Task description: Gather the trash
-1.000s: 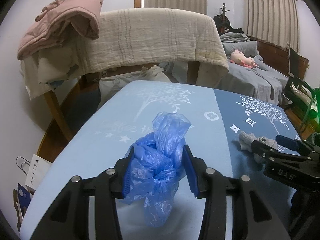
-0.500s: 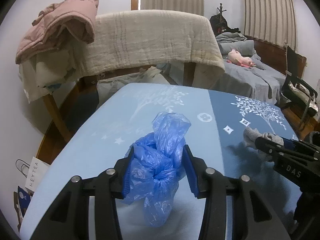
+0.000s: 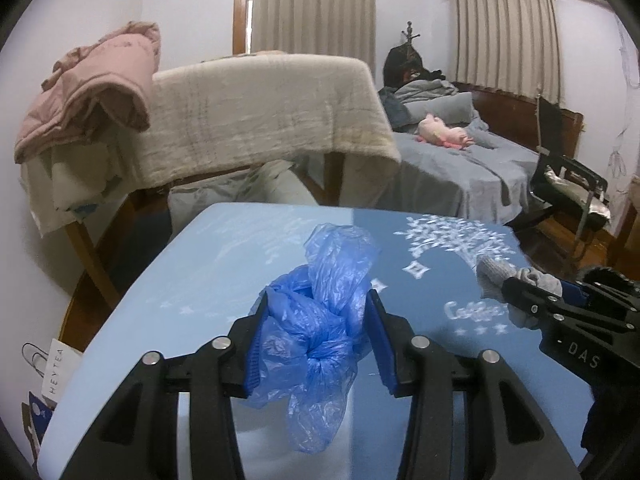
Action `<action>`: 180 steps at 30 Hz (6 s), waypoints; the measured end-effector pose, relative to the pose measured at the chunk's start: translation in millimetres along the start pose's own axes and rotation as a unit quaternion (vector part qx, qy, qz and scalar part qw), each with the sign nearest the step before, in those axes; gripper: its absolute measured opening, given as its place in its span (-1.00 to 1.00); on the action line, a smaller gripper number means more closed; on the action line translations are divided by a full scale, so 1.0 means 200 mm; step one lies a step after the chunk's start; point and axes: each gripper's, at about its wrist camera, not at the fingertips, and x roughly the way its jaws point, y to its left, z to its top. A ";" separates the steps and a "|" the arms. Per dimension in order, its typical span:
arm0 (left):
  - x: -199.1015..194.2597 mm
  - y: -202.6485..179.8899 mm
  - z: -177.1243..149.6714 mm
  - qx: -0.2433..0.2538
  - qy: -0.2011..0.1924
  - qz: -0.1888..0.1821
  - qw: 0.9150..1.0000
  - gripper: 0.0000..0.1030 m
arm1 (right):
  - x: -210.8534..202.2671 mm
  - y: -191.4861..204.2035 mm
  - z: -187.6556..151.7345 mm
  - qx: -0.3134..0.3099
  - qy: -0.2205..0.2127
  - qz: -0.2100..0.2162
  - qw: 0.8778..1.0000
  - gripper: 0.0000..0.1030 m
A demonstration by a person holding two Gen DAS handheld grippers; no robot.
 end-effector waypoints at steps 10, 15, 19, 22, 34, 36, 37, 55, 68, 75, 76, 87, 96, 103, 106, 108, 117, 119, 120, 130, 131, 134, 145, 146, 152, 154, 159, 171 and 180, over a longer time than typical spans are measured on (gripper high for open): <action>-0.12 -0.28 0.04 0.020 -0.019 -0.039 0.999 -0.13 | -0.27 -0.22 -0.01 0.021 -0.031 -0.027 0.999 -0.23; -0.17 -0.40 0.05 0.031 -0.024 -0.057 0.998 -0.13 | -0.38 -0.32 -0.03 0.032 -0.042 -0.040 0.998 -0.23; -0.21 -0.48 0.06 0.039 -0.031 -0.071 0.996 -0.13 | -0.47 -0.41 -0.05 0.042 -0.051 -0.051 0.997 -0.23; -0.24 -0.55 0.07 0.046 -0.034 -0.079 0.995 -0.13 | -0.54 -0.47 -0.07 0.046 -0.057 -0.061 0.995 -0.23; -0.32 -0.80 0.08 0.074 -0.043 -0.119 0.989 -0.13 | -0.76 -0.67 -0.12 0.062 -0.083 -0.090 0.991 -0.23; -0.34 -0.84 0.08 0.079 -0.045 -0.125 0.988 -0.13 | -0.80 -0.71 -0.13 0.065 -0.087 -0.095 0.990 -0.22; -0.35 -0.87 0.08 0.081 -0.046 -0.128 0.987 -0.13 | -0.82 -0.73 -0.14 0.067 -0.089 -0.098 0.989 -0.22; -0.42 -1.25 0.05 0.122 -0.055 -0.191 0.972 -0.13 | -1.01 -1.07 -0.28 0.110 -0.099 -0.157 0.976 -0.22; -0.43 -1.45 0.01 0.134 -0.050 -0.231 0.962 -0.13 | -1.09 -1.20 -0.36 0.120 -0.094 -0.194 0.969 -0.22; -0.37 -1.54 -0.01 0.143 -0.039 -0.250 0.957 -0.13 | -1.09 -1.28 -0.40 0.132 -0.089 -0.210 0.965 -0.22; -0.36 -1.57 -0.01 0.145 -0.038 -0.252 0.956 -0.13 | -1.09 -1.30 -0.41 0.133 -0.088 -0.212 0.964 -0.22; -0.24 -1.72 -0.05 0.157 -0.022 -0.272 0.949 -0.13 | -1.05 -1.41 -0.45 0.142 -0.075 -0.227 0.961 -0.22; -0.12 -1.80 -0.06 0.155 -0.004 -0.285 0.946 -0.13 | -0.99 -1.50 -0.46 0.147 -0.067 -0.230 0.960 -0.22; -0.07 -1.83 -0.08 0.162 0.003 -0.286 0.945 -0.13 | -0.95 -1.53 -0.46 0.145 -0.058 -0.233 0.960 -0.21; -0.06 -1.85 -0.09 0.166 0.007 -0.289 0.943 -0.10 | -0.94 -1.54 -0.46 0.145 -0.056 -0.235 0.960 -0.18; -0.04 -1.85 -0.09 0.168 0.010 -0.294 0.941 -0.01 | -0.93 -1.54 -0.46 0.143 -0.055 -0.237 0.959 -0.14; -0.05 -1.78 -0.04 0.156 -0.004 -0.299 0.941 0.56 | -0.97 -1.52 -0.46 0.138 -0.068 -0.257 0.954 0.79; -0.08 -1.75 -0.02 0.151 -0.014 -0.291 0.945 0.69 | -0.99 -1.51 -0.46 0.140 -0.072 -0.256 0.954 0.81; -0.09 -1.73 -0.01 0.150 -0.018 -0.288 0.946 0.72 | -1.00 -1.50 -0.46 0.142 -0.072 -0.253 0.954 0.85; -0.28 -1.47 0.05 0.128 -0.042 -0.235 0.963 0.88 | -1.12 -1.30 -0.44 0.129 -0.080 -0.222 0.963 0.89; -0.30 -1.45 0.05 0.127 -0.043 -0.230 0.964 0.88 | -1.13 -1.29 -0.44 0.127 -0.081 -0.220 0.964 0.89; -0.36 -1.38 0.04 0.125 -0.049 -0.214 0.968 0.88 | -1.15 -1.21 -0.42 0.118 -0.085 -0.209 0.967 0.89; -0.52 -1.19 0.03 0.095 -0.048 -0.183 0.977 0.88 | -1.24 -1.00 -0.36 0.088 -0.085 -0.189 0.974 0.89; -0.53 -1.18 0.03 0.096 -0.049 -0.182 0.977 0.88 | -1.24 -0.98 -0.35 0.088 -0.083 -0.186 0.975 0.89; -0.62 -1.15 0.03 0.101 -0.058 -0.170 0.979 0.88 | -1.28 -0.92 -0.34 0.088 -0.078 -0.174 0.978 0.89; -0.64 -1.13 0.04 0.101 -0.061 -0.167 0.979 0.88 | -1.29 -0.90 -0.33 0.087 -0.079 -0.171 0.978 0.89; -0.70 -1.11 0.05 0.101 -0.068 -0.164 0.979 0.88 | -1.32 -0.87 -0.32 0.083 -0.083 -0.170 0.978 0.89; -0.77 -1.08 0.07 0.099 -0.081 -0.159 0.979 0.88 | -1.34 -0.83 -0.31 0.078 -0.088 -0.170 0.978 0.89; -0.78 -1.08 0.08 0.099 -0.084 -0.156 0.979 0.88 | -1.34 -0.83 -0.31 0.079 -0.089 -0.170 0.978 0.89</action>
